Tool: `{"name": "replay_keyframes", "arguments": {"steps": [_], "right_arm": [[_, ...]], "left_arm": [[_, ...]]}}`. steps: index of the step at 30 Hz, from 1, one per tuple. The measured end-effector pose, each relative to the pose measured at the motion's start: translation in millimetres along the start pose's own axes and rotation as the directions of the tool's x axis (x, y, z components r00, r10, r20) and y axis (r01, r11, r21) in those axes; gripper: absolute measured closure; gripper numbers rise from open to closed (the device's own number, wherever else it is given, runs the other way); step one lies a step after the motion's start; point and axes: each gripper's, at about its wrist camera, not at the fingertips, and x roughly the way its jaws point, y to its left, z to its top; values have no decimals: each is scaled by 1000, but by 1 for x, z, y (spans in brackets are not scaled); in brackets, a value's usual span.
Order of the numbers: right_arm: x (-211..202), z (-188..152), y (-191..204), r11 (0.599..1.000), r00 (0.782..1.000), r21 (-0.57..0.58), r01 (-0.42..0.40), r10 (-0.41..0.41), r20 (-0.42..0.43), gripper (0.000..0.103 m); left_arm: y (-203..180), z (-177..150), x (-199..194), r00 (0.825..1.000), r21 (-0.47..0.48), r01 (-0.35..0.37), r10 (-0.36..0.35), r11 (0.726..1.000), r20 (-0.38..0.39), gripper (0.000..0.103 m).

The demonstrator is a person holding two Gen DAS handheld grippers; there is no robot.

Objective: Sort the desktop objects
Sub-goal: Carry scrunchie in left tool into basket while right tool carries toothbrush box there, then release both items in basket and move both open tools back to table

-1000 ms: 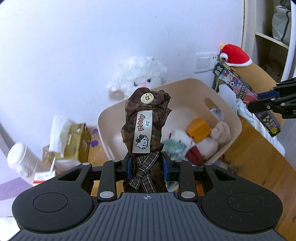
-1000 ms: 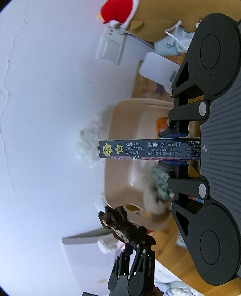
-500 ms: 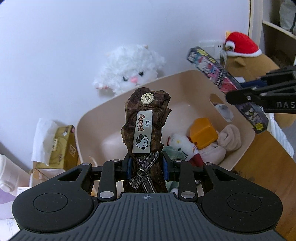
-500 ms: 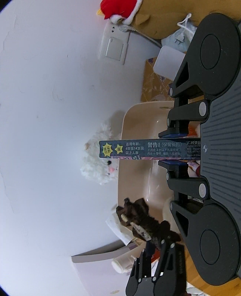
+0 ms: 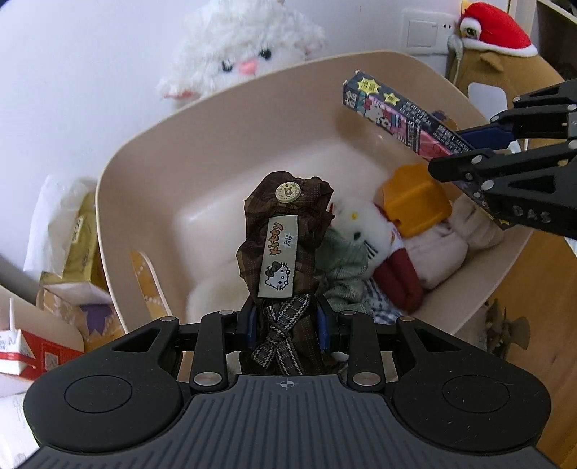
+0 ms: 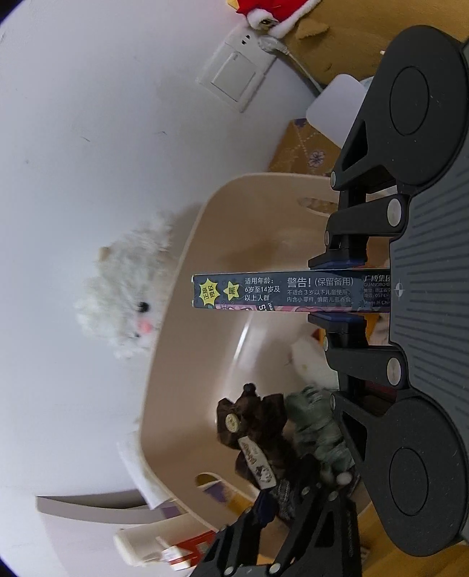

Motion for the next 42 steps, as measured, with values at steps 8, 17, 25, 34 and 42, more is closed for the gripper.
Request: {"name": "replay_keyframes", "arguments": {"steps": [8, 17, 25, 34, 42], "right_arm": [[-6, -5, 7, 999, 1000, -33, 21, -20, 18, 38], [-51, -16, 21, 999, 993, -31, 41, -37, 108, 0], [-86, -37, 48, 1000, 994, -19, -1, 3, 106, 0], [-97, -67, 86, 999, 999, -30, -38, 39, 28, 0], [-96, -89, 109, 999, 998, -4, -51, 50, -47, 0]], "left_arm": [[7, -5, -16, 999, -11, -19, 20, 1000, 36, 33], [24, -19, -58, 990, -27, -41, 44, 999, 136, 23], [60, -61, -69, 993, 3, -70, 69, 998, 92, 17], [90, -112, -62, 999, -10, -52, 52, 999, 6, 17], [95, -138, -54, 999, 70, 25, -23, 997, -27, 17]]}}
